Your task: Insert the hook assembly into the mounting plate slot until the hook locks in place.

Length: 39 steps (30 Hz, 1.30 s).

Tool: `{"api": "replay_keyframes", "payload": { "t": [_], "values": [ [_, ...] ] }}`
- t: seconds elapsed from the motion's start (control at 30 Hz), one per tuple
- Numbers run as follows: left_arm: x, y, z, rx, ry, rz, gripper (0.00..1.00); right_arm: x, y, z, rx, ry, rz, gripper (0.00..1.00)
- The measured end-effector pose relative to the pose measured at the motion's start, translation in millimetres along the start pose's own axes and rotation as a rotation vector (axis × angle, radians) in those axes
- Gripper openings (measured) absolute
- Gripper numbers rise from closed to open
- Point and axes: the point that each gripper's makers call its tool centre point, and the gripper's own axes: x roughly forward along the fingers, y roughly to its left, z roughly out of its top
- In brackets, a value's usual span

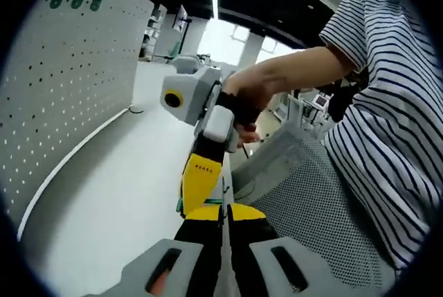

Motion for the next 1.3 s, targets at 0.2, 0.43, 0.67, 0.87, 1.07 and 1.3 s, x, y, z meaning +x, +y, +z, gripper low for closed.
{"api": "replay_keyframes", "payload": {
  "t": [0.2,0.43,0.67,0.87,1.07,1.3],
  "values": [
    [-1,-11.4,2.7,0.045,-0.002,-0.065,0.01,1,10,-11.8,0.071,0.053,0.08,0.05],
    [-5,6.7,-2.5,-0.034,0.024,0.015,0.05,3,17,5.8,0.084,-0.069,0.101,0.0],
    [-14,57.5,4.5,-0.373,-0.057,0.273,0.33,-15,11,55.6,-0.175,-0.359,-0.109,0.0],
    [-18,74.9,25.8,-0.425,-0.163,0.404,0.46,-46,30,86.4,-0.437,-0.646,-0.332,0.0],
    [-24,83.9,44.9,-0.413,-0.221,0.518,0.46,-62,50,93.7,-0.525,-0.797,-0.414,0.0],
    [-23,79.7,58.0,-0.342,-0.227,0.556,0.43,-62,62,98.2,-0.576,-0.833,-0.435,0.0]
  ]
}}
